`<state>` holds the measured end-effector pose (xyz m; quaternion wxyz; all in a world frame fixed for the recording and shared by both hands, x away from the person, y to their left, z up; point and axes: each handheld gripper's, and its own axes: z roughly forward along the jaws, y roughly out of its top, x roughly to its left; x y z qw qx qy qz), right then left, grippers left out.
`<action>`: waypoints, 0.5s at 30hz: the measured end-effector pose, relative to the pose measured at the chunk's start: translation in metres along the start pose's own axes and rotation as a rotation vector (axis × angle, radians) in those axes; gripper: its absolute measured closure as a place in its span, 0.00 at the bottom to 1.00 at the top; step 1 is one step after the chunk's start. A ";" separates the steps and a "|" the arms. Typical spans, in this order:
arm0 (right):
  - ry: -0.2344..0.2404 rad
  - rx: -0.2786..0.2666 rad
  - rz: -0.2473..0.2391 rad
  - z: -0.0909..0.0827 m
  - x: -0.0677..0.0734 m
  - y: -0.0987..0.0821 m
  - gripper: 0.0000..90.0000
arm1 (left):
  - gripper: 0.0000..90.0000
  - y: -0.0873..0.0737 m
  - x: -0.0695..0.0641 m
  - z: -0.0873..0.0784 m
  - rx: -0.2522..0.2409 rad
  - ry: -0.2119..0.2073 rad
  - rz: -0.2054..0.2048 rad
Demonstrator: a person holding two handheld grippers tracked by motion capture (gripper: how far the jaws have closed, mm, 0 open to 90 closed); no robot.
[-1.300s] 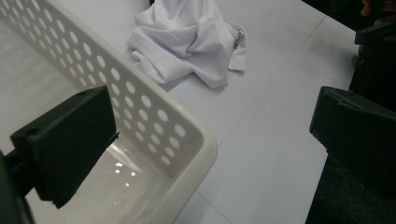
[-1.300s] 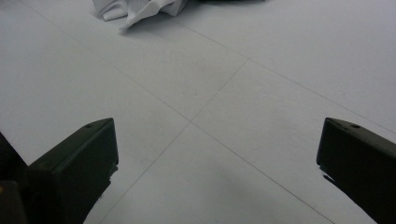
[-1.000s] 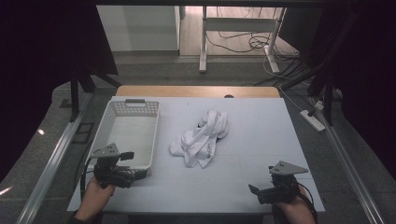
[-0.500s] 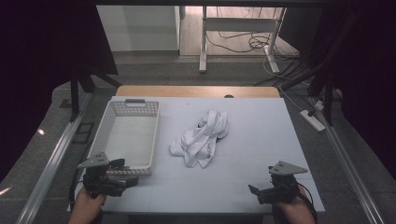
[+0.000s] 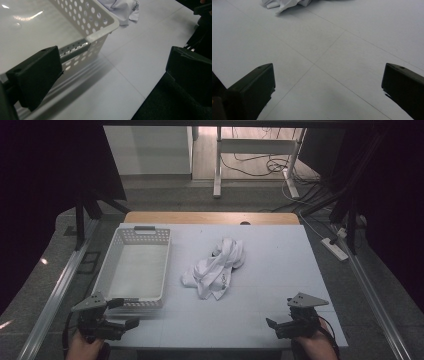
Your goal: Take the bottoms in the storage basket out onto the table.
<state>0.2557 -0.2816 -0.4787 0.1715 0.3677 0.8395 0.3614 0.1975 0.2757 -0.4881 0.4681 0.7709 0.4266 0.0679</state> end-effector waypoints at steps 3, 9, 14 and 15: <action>-0.001 0.001 0.000 0.000 0.000 0.000 0.00 | 0.00 -0.005 0.000 -0.003 0.006 0.012 -0.003; -0.002 0.001 0.000 0.000 0.000 0.000 0.00 | 0.00 -0.014 0.000 -0.006 0.025 0.050 0.000; -0.003 0.003 -0.001 0.000 0.000 0.000 0.00 | 0.00 -0.021 0.002 -0.009 0.025 0.070 -0.016; -0.004 0.003 -0.001 0.000 0.000 0.000 0.00 | 0.00 -0.023 0.003 -0.010 0.029 0.079 -0.019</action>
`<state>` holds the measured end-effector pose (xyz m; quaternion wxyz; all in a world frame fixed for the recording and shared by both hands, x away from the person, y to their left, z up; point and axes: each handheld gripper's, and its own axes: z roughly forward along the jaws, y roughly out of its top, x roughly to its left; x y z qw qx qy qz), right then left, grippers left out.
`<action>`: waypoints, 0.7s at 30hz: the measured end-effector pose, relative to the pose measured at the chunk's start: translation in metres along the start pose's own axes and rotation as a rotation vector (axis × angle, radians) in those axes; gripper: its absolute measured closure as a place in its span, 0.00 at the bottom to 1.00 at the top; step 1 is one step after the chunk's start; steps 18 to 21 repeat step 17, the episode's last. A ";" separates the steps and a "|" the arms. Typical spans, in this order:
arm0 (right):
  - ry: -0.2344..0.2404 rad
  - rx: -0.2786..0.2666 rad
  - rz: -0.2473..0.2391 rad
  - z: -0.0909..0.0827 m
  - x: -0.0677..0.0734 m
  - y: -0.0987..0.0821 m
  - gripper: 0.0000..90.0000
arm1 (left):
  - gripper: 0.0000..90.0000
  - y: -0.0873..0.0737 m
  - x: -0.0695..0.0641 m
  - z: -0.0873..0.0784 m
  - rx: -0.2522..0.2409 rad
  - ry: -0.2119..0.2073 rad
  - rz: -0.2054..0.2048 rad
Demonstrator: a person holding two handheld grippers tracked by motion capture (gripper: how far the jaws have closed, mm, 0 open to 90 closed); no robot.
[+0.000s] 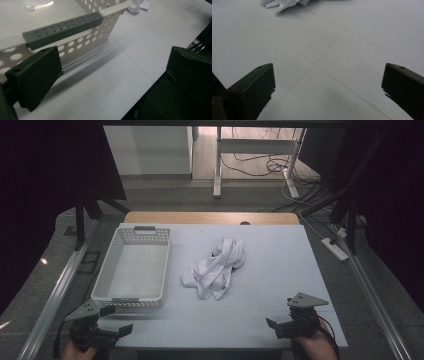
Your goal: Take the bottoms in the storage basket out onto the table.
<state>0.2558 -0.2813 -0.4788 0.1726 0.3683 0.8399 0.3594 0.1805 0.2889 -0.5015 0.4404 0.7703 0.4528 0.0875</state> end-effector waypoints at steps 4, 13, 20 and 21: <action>-0.003 0.004 -0.002 0.000 0.000 0.000 0.00 | 0.00 -0.003 0.001 -0.002 -0.006 0.006 -0.010; -0.003 0.003 -0.001 0.000 0.001 0.000 0.00 | 0.00 -0.006 -0.001 -0.003 0.036 0.039 0.009; -0.003 0.005 -0.004 0.001 0.001 0.000 0.00 | 0.00 -0.005 -0.001 -0.002 0.043 0.038 0.008; -0.003 0.005 -0.004 0.001 0.001 0.000 0.00 | 0.00 -0.005 -0.001 -0.002 0.043 0.038 0.008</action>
